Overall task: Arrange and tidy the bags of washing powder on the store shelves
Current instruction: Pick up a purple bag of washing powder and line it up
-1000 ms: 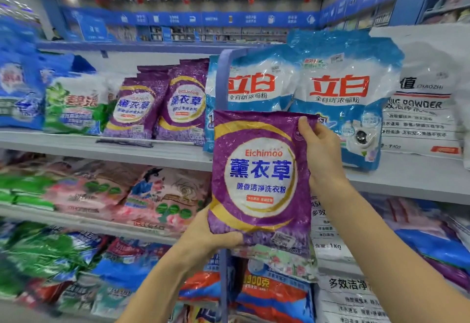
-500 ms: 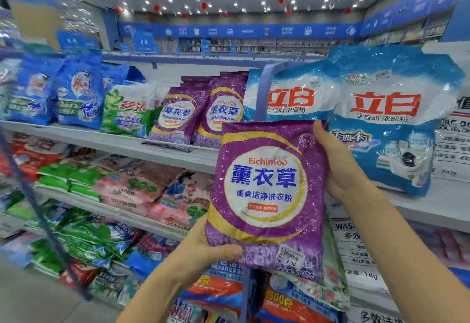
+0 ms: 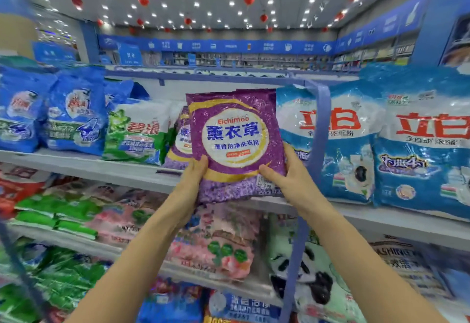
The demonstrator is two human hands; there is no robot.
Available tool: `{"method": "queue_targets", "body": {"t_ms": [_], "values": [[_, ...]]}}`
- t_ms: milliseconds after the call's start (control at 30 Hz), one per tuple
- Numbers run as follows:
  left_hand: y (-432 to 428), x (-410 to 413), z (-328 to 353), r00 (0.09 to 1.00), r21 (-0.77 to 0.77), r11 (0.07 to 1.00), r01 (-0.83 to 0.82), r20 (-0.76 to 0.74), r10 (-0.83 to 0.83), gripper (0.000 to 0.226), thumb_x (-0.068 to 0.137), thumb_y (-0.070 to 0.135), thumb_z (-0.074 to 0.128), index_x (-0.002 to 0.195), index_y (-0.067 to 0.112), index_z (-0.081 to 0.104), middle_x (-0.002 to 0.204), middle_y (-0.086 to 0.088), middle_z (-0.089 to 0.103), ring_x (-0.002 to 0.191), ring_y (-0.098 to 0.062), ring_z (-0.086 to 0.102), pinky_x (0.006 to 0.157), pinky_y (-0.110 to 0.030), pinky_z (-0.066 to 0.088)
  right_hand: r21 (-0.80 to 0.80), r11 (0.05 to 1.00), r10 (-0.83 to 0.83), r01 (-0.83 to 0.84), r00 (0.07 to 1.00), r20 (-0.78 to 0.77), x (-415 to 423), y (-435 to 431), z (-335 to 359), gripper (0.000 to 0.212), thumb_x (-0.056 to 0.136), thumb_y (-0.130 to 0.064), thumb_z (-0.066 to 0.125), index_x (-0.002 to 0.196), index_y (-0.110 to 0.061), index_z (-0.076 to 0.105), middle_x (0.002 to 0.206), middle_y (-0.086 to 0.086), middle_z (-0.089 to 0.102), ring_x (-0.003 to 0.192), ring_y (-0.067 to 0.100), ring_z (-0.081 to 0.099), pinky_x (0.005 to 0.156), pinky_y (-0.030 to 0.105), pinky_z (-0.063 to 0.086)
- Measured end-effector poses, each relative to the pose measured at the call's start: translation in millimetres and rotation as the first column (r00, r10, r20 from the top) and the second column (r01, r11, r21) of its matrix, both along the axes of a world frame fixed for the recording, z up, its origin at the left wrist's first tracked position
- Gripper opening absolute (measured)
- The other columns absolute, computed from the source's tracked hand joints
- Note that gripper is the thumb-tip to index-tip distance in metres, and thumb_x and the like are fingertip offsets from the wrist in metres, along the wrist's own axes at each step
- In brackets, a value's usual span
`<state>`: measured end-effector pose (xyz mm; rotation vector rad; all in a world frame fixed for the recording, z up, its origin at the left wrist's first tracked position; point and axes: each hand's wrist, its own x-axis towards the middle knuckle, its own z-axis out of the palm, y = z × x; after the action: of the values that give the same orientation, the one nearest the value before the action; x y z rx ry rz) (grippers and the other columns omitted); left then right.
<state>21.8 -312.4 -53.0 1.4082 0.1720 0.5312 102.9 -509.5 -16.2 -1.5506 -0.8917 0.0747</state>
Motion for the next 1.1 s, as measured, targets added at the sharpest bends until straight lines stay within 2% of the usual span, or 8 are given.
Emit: {"method": "queue_targets", "body": {"t_ms": [67,133,233,367,500,733,933,1100], "values": [[24,25,17,0.998,0.134,0.991,0.022,0.057,-0.03,0.052,0.089,0.044,0.055,0.138,0.035,0.041,0.132,0.012,0.058,0.12,-0.01,0.056,0.102,-0.034,0.045,0.031,0.996,-0.088,0.088,0.996,0.024,13,20,7,0.061,0.087,-0.012,0.065,0.137,-0.026,0.034,0.129,-0.007,0.054,0.115,0.005,0.055,0.098,0.027,0.046],[39,47,33,0.992,0.224,0.972,0.065,0.087,-0.086,0.031,0.096,0.028,0.05,0.121,0.046,0.046,0.109,0.02,0.069,0.102,-0.003,0.065,0.084,-0.02,0.053,0.069,0.982,-0.18,0.178,0.983,0.035,25,36,14,0.061,0.085,-0.005,0.067,0.133,-0.026,0.035,0.122,-0.01,0.055,0.108,0.002,0.058,0.093,0.027,0.051],[49,71,45,0.991,0.248,0.965,0.087,0.076,-0.108,0.039,0.099,0.018,0.048,0.133,0.036,0.042,0.102,0.016,0.072,0.094,-0.007,0.069,0.084,-0.026,0.054,0.036,0.944,-0.329,0.328,0.941,0.073,40,51,14,0.067,0.083,-0.006,0.069,0.135,-0.027,0.031,0.11,-0.022,0.051,0.093,-0.014,0.055,0.079,0.008,0.05],[55,90,38,0.993,0.191,0.975,0.113,0.007,-0.117,0.046,0.092,-0.005,0.045,0.125,0.026,0.047,0.097,0.011,0.073,0.087,-0.012,0.071,0.065,-0.024,0.057,-0.139,0.913,-0.373,0.383,0.923,0.092,49,60,-2,0.09,0.086,-0.005,0.064,0.149,-0.021,0.002,0.127,-0.012,0.04,0.114,0.005,0.043,0.094,0.02,0.037],[54,104,24,0.99,0.044,0.996,0.08,-0.122,-0.075,0.035,0.093,-0.001,0.044,0.123,0.016,0.043,0.123,-0.014,0.059,0.106,-0.032,0.061,0.09,-0.048,0.052,-0.176,0.879,-0.437,0.442,0.897,0.07,50,71,-16,0.094,0.088,-0.003,0.059,0.149,-0.025,-0.008,0.131,-0.011,0.035,0.117,0.005,0.038,0.093,0.02,0.036],[38,113,20,0.992,0.057,0.995,0.08,-0.097,-0.074,0.067,0.1,0.021,0.044,0.153,0.027,0.004,0.157,0.002,0.022,0.139,-0.022,0.032,0.106,-0.035,0.035,-0.16,0.767,-0.576,0.621,0.777,0.253,41,87,-25,0.065,0.095,-0.007,0.048,0.15,-0.016,0.014,0.154,0.002,0.021,0.139,0.01,0.021,0.113,0.023,0.018],[38,101,18,0.997,0.124,0.992,0.039,0.062,-0.047,0.066,0.099,0.017,0.047,0.151,0.033,0.009,0.157,0.004,0.021,0.141,-0.016,0.026,0.115,-0.042,0.028,-0.194,0.572,-0.656,0.797,0.587,0.475,20,87,-28,0.055,0.095,-0.008,0.046,0.146,-0.016,0.027,0.155,0.009,0.017,0.14,0.024,0.026,0.107,0.036,0.034],[42,79,27,0.974,0.308,0.949,-0.068,0.227,-0.004,0.065,0.098,0.017,0.049,0.149,0.034,0.013,0.157,0.009,0.018,0.141,-0.004,0.019,0.117,-0.034,0.022,-0.05,0.606,-0.645,0.794,0.526,0.554,-15,62,-23,0.044,0.092,-0.001,0.052,0.134,-0.01,0.045,0.148,0.008,0.03,0.137,0.019,0.029,0.106,0.017,0.025]]}}
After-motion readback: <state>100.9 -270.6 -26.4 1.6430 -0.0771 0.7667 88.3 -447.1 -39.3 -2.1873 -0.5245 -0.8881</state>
